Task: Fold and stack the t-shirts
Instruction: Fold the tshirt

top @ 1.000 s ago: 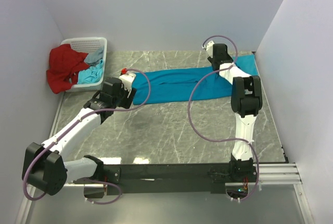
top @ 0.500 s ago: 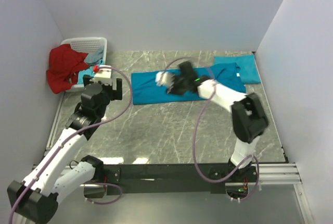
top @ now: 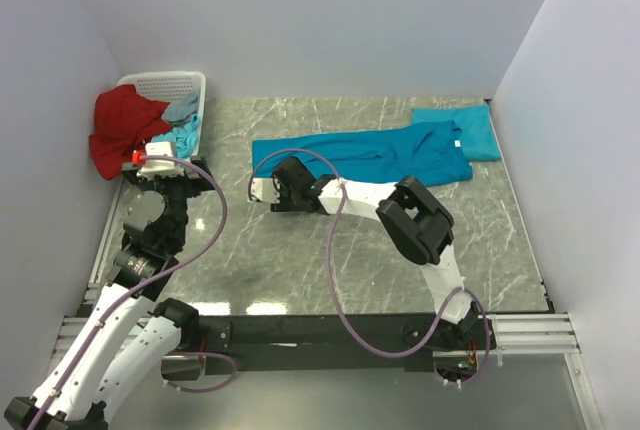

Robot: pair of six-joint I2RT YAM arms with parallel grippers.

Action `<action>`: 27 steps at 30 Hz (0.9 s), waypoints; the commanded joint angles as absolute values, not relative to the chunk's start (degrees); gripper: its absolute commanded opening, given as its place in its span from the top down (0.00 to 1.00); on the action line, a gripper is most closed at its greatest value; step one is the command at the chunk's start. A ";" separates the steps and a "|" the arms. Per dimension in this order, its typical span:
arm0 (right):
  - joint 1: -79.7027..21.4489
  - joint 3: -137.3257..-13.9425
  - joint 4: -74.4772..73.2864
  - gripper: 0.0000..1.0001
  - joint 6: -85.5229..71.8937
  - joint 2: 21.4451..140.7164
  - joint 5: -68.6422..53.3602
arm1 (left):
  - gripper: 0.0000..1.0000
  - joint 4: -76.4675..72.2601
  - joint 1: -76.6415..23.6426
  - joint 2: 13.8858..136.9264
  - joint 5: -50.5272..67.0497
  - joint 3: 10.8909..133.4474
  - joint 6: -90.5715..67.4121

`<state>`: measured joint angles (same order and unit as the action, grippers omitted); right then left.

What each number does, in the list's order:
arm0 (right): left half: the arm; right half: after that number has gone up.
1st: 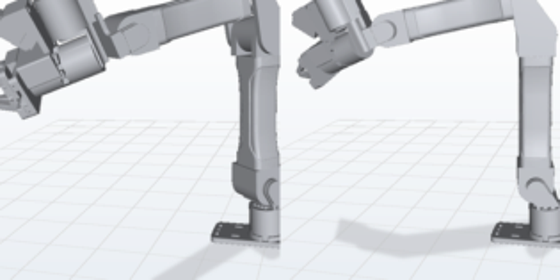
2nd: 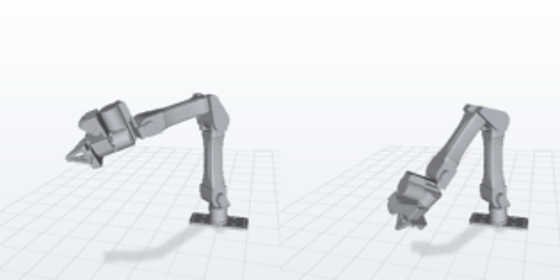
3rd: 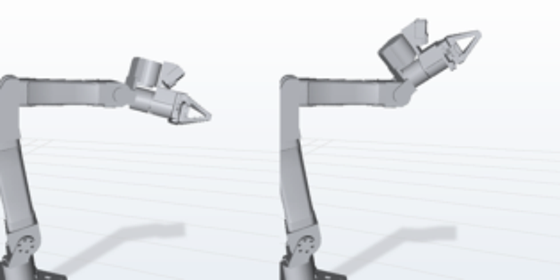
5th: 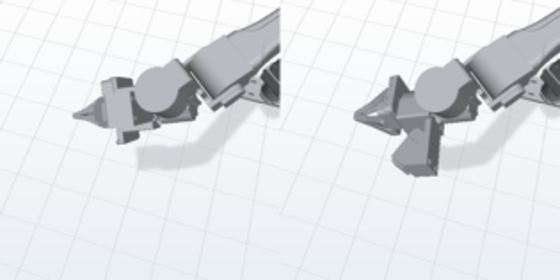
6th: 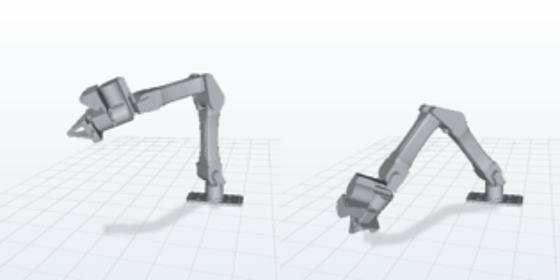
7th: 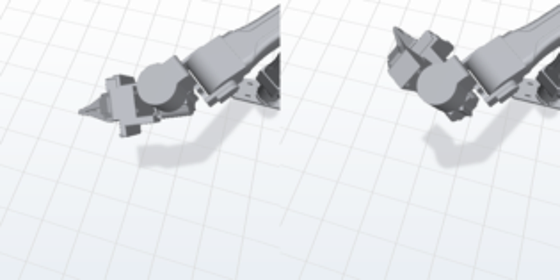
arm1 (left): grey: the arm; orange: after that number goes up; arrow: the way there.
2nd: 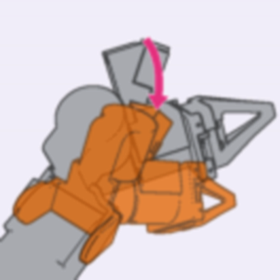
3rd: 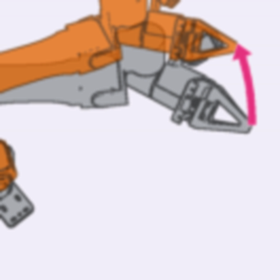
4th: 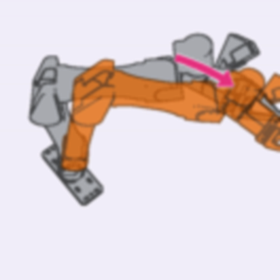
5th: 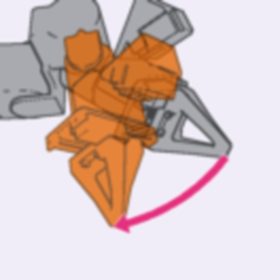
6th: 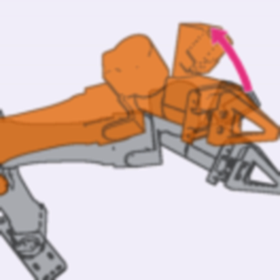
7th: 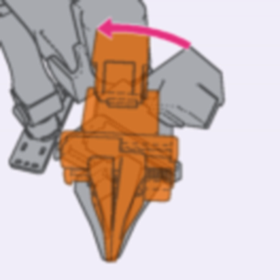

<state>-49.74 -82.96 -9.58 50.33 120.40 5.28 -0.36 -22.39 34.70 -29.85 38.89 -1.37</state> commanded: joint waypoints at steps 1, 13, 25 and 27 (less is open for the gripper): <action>-49.75 -85.34 -8.70 0.43 48.69 123.92 11.16 | 0.01 -3.08 -22.15 34.80 -29.62 38.76 -2.55; -49.66 -87.98 -13.35 0.88 47.46 125.95 8.53 | 0.00 -2.64 -22.15 35.33 -28.56 39.11 -2.55; -53.08 -77.01 -12.83 1.00 48.43 114.00 -1.91 | 0.01 -3.25 -22.15 35.16 -28.57 38.58 -2.29; -54.92 -75.33 -13.18 1.00 49.04 110.75 -3.86 | 0.01 -3.25 -22.15 35.24 -28.39 38.58 -2.20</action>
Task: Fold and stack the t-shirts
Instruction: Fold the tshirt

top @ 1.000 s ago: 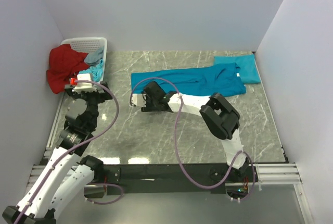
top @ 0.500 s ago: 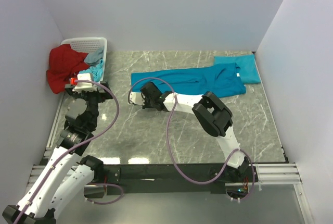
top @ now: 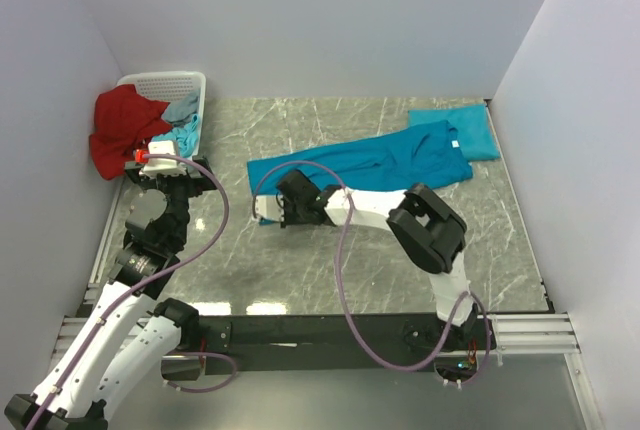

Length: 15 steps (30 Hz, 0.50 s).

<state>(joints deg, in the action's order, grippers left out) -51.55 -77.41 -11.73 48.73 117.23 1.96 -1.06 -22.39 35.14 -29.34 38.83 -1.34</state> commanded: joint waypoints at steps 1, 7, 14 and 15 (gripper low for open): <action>-55.63 -73.58 -13.53 1.00 49.39 109.70 -4.56 | 0.01 -3.25 -22.15 35.33 -28.30 38.58 -2.20; -63.43 -65.68 -15.91 1.00 51.50 102.93 -10.98 | 0.01 -3.16 -22.15 35.77 -27.60 38.50 -2.02; -69.25 -61.61 -15.29 1.00 50.63 101.78 -11.07 | 0.00 -2.99 -22.15 36.74 -25.76 38.58 -1.93; -69.43 -61.26 -15.55 1.00 50.80 101.60 -11.60 | 0.01 -2.90 -22.15 36.74 -25.23 38.58 -1.85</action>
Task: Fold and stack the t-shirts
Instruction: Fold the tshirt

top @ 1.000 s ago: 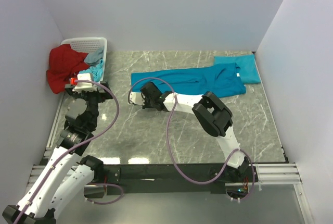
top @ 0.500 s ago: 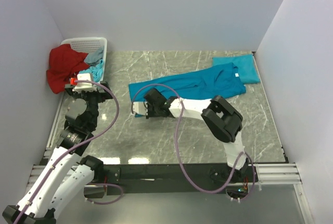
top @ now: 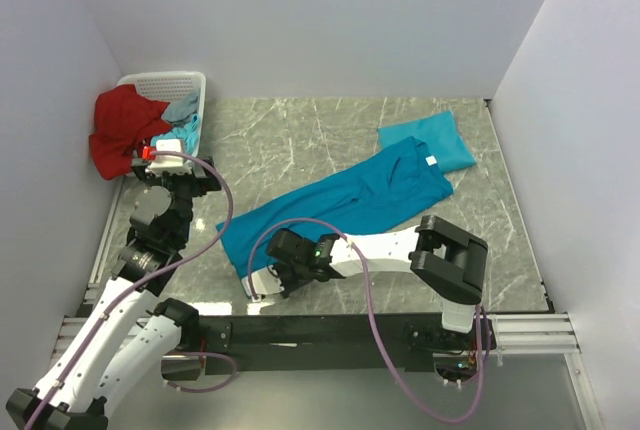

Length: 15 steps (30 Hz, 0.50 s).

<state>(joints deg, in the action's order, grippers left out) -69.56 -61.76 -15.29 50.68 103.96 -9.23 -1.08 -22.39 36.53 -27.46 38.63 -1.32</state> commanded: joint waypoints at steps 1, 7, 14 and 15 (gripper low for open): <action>-69.78 -61.17 -15.64 1.00 50.89 101.17 -11.60 | 0.00 -2.90 -22.15 37.09 -23.92 38.58 -1.85; -68.91 -61.35 -17.31 0.53 49.66 97.22 -12.22 | 0.01 -2.02 -22.15 39.54 -17.67 38.94 -2.11; -48.37 -58.71 -24.25 0.41 49.13 83.95 -21.16 | 0.01 -2.63 -21.97 41.57 -8.54 39.72 -3.77; -44.95 -57.75 -24.78 0.42 48.87 82.72 -21.79 | 0.01 -3.25 -21.89 42.27 -4.78 39.81 -4.04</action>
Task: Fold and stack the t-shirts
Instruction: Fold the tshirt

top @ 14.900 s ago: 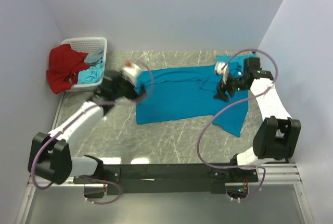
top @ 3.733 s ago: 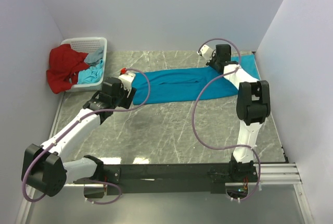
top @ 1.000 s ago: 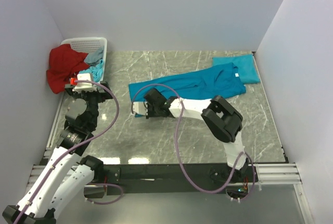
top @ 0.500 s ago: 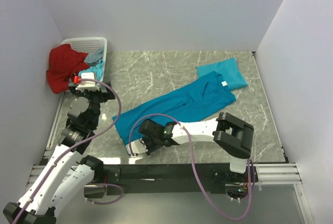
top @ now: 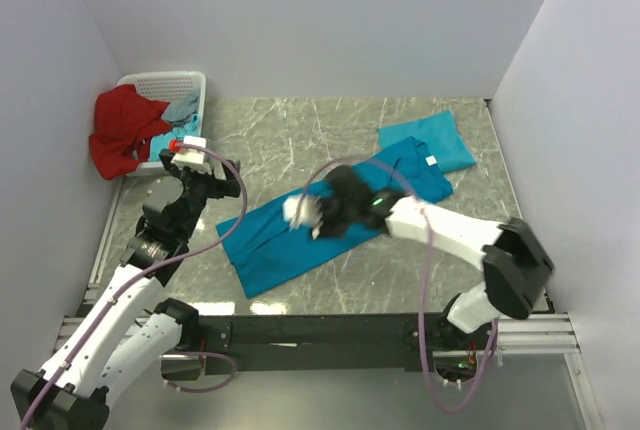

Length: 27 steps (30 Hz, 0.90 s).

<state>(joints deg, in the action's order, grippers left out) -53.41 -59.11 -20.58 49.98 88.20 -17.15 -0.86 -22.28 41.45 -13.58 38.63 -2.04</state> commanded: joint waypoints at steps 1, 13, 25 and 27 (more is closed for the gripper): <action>-39.08 -56.96 -24.61 0.42 48.26 80.62 -21.88 | 0.01 -3.69 -21.71 44.36 -2.14 40.16 -4.30; 6.58 -70.90 -20.38 0.44 18.38 96.64 -13.82 | 0.05 16.06 -27.76 99.16 32.96 78.96 -6.07; 16.25 -98.69 -26.45 0.34 10.55 121.01 -11.25 | 0.11 23.90 -29.88 128.47 35.07 106.77 -3.69; 16.78 -100.97 -26.89 0.34 10.11 122.42 -11.69 | 0.11 23.38 -29.88 129.98 34.63 107.93 -3.78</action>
<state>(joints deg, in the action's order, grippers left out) 15.38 -96.55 -25.06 13.10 121.08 -11.11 23.03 -30.09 129.16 32.21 103.28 -5.08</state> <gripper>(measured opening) 0.655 0.889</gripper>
